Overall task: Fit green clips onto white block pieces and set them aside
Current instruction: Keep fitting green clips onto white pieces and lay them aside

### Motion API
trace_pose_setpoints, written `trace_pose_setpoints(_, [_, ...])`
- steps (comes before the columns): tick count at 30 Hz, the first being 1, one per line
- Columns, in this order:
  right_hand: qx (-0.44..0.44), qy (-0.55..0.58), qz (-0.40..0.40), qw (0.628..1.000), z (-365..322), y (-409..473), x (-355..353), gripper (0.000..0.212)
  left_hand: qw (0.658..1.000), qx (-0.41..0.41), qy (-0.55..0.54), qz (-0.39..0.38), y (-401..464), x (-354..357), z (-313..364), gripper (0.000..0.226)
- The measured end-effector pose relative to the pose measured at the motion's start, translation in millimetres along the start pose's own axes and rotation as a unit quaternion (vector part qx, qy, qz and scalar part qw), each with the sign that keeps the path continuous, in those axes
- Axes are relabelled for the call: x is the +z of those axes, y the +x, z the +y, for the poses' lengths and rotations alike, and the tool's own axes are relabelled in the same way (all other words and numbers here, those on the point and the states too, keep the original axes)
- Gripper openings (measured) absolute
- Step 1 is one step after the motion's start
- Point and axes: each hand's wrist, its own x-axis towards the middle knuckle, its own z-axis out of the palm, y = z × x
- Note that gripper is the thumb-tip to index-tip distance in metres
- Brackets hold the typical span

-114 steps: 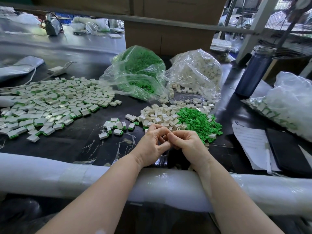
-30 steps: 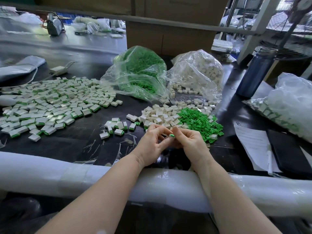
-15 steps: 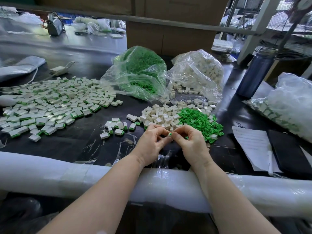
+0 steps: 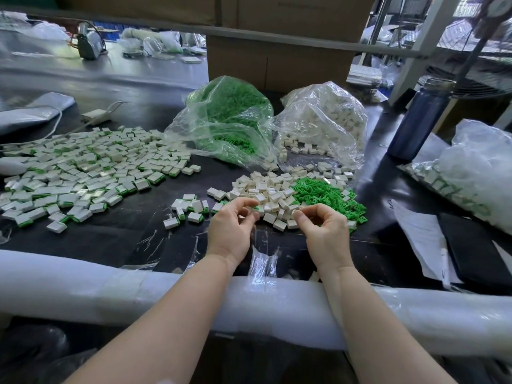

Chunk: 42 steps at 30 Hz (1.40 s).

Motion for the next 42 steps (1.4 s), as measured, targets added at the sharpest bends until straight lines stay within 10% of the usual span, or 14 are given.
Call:
trace_pose_setpoints(15, [0.112,-0.109,0.160,0.975,12.1,9.3,-6.9,0.011,0.971,-0.072,0.211,0.090,4.6,-2.2,-5.1,0.030])
trace_pose_setpoints(42, [0.139,-0.290,0.051,0.945,11.7,7.8,-2.4,0.009,0.932,-0.022,0.359,0.039,1.7,3.3,-8.2,0.023])
